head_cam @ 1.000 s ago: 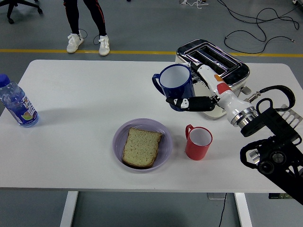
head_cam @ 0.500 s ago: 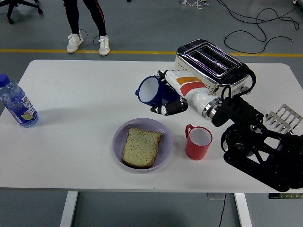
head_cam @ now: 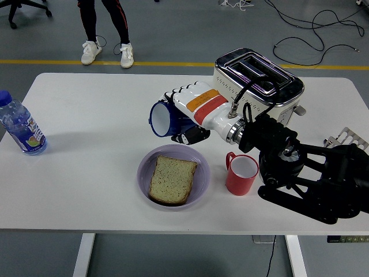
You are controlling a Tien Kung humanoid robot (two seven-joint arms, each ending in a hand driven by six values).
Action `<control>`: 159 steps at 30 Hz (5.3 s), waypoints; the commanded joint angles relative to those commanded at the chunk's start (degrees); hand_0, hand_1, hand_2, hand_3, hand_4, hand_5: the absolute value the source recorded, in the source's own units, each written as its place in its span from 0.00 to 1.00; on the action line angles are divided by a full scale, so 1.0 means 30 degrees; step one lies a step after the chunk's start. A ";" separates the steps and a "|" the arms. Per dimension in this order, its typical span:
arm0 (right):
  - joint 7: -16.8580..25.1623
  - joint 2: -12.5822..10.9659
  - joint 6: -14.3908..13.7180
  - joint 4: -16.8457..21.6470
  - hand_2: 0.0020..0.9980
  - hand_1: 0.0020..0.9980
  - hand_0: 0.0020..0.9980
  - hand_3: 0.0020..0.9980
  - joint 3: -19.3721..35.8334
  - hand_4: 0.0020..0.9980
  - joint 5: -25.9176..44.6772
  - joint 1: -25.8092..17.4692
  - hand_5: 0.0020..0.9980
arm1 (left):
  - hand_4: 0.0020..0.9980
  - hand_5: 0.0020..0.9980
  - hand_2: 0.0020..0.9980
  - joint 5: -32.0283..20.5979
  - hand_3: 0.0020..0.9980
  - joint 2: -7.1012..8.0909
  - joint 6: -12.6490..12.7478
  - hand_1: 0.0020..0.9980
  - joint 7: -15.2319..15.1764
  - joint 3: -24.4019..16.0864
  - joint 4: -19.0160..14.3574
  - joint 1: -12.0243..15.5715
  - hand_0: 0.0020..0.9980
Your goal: Pick up the cup,pour liquid into bread,place the cup on the desk
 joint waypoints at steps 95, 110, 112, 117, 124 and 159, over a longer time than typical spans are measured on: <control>0.6288 -0.3264 -0.4678 0.1324 0.54 0.38 0.38 0.57 1.4990 0.52 1.5354 -1.4375 0.00 | 0.32 0.88 0.71 0.1145 0.60 0.0000 -0.0001 0.69 -0.0050 -0.0829 0.0000 0.0502 0.66; 1.5137 -0.0732 -0.5264 -0.4948 0.54 0.40 0.42 0.58 1.5504 0.57 1.6071 -1.6603 0.05 | 0.32 0.88 0.71 0.1382 0.60 0.0000 -0.0074 0.69 -0.0066 -0.0895 0.0000 0.0397 0.66; 1.5563 -0.0497 -0.5209 -0.5571 0.54 0.40 0.42 0.58 1.5470 0.57 1.5982 -1.6672 0.05 | 0.32 0.88 0.71 0.1328 0.60 0.0000 -0.0064 0.69 -0.0071 -0.0843 0.0000 0.0376 0.66; 1.6139 -0.0070 -0.5279 -0.7031 0.55 0.40 0.44 0.58 1.5258 0.59 1.5725 -1.6752 0.06 | 0.32 0.88 0.71 0.1199 0.60 0.0000 -0.0056 0.69 -0.0080 -0.0648 0.0000 0.0309 0.66; 1.7320 0.0416 -0.5838 -0.8482 0.55 0.41 0.46 0.58 1.4673 0.60 1.6546 -1.6703 0.08 | 0.32 0.88 0.71 0.0979 0.60 0.0000 -0.0063 0.69 -0.0086 -0.0364 0.0000 0.0330 0.66; 1.7069 0.1363 -0.5501 -1.1038 0.56 0.42 0.48 0.59 1.4171 0.61 1.7306 -1.6292 0.09 | 0.32 0.89 0.71 0.1317 0.60 0.0000 -0.0096 0.69 -0.0102 -0.0645 0.0000 0.0141 0.66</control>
